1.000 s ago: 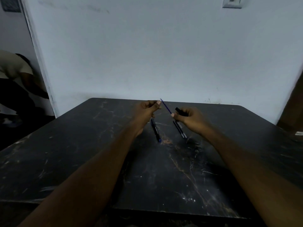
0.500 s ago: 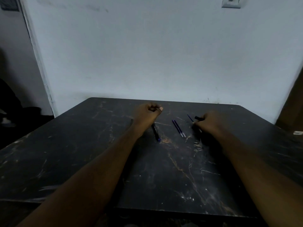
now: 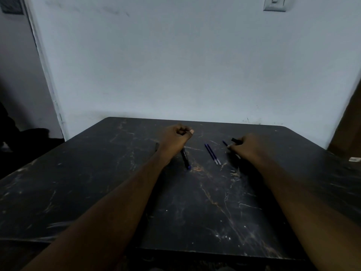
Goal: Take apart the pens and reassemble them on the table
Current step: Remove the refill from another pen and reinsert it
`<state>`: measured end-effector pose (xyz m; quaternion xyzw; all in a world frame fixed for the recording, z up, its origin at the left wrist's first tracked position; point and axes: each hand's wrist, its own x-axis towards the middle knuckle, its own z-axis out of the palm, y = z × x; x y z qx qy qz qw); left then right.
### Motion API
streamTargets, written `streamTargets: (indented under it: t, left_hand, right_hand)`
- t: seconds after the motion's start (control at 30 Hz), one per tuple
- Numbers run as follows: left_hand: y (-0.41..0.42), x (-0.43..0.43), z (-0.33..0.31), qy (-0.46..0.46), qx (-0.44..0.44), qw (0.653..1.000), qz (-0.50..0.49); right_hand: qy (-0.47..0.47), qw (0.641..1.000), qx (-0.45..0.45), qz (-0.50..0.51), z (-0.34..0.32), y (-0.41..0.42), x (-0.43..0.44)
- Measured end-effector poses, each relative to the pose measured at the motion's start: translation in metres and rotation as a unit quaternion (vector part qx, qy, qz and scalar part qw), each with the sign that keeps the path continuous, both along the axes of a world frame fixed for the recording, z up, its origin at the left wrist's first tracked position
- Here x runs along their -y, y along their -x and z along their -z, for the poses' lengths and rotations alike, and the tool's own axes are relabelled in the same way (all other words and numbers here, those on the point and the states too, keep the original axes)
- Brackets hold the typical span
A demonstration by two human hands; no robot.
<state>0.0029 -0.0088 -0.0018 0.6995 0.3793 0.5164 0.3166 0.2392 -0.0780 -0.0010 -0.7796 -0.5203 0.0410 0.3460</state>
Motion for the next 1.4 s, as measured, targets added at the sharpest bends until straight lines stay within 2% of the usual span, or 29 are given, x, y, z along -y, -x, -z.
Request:
streamTargets:
  t: [0.47,0.63,0.83,1.13,1.4]
  left_hand:
    - [0.0,0.005,-0.002,0.003,-0.009,1.0,-0.001]
    - [0.002,0.005,-0.003,-0.001,-0.001,1.0,-0.006]
    - [0.002,0.007,-0.004,-0.003,-0.007,1.0,-0.016]
    - [0.001,0.011,-0.005,-0.012,-0.01,1.0,-0.014]
    - [0.0,0.01,-0.005,-0.011,-0.001,1.0,-0.013]
  right_hand:
    - [-0.029,0.999,0.004,-0.039,0.001,0.007,-0.005]
    - [0.014,0.997,0.026,-0.072,-0.005,0.029,-0.006]
    - [0.061,0.991,0.096,-0.067,-0.011,0.046,0.003]
    - [0.098,0.99,0.08,-0.06,-0.014,0.063,0.006]
    - [0.087,0.994,0.027,-0.067,-0.012,0.061,0.004]
